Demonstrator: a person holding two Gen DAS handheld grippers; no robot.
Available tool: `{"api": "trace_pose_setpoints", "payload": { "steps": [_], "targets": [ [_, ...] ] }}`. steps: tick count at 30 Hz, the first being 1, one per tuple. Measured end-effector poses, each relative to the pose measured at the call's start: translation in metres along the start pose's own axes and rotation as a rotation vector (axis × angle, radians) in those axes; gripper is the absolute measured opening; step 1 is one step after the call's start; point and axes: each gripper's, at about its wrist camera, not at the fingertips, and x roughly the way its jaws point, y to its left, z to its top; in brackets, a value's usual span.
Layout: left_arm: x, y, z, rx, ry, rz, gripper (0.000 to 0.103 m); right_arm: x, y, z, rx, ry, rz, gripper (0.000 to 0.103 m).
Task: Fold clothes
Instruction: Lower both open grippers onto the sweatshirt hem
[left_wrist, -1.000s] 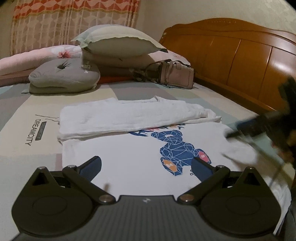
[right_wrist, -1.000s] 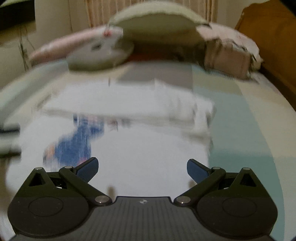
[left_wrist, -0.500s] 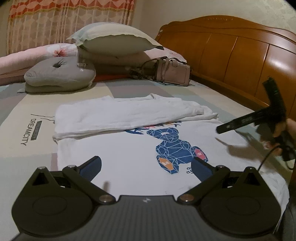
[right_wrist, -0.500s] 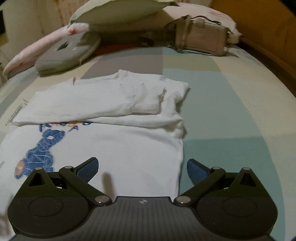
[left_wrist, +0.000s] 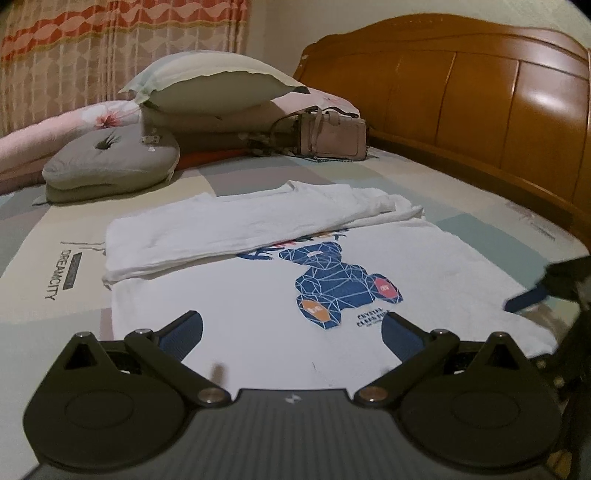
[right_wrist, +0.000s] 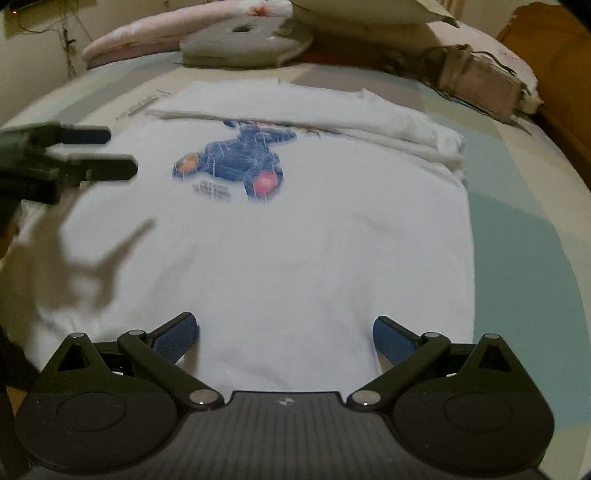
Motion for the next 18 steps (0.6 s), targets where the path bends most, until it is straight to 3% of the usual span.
{"api": "trace_pose_setpoints", "payload": {
  "steps": [3, 8, 14, 18],
  "targets": [
    [0.002, -0.005, -0.004, 0.031, 0.032, -0.001, 0.102, -0.013, 0.0, -0.01, 0.053, 0.005, -0.037, 0.103],
    [0.001, -0.01, -0.013, 0.051, 0.111, -0.011, 0.102, -0.032, 0.023, -0.007, 0.029, -0.073, -0.012, 0.103],
    [-0.02, -0.019, -0.024, 0.11, 0.109, 0.04, 0.102, -0.022, 0.063, -0.004, -0.036, -0.105, 0.019, 0.103],
    [-0.049, -0.028, -0.031, 0.093, 0.071, 0.049, 0.102, -0.012, 0.068, -0.018, -0.035, -0.101, -0.014, 0.103]
  ]
}}
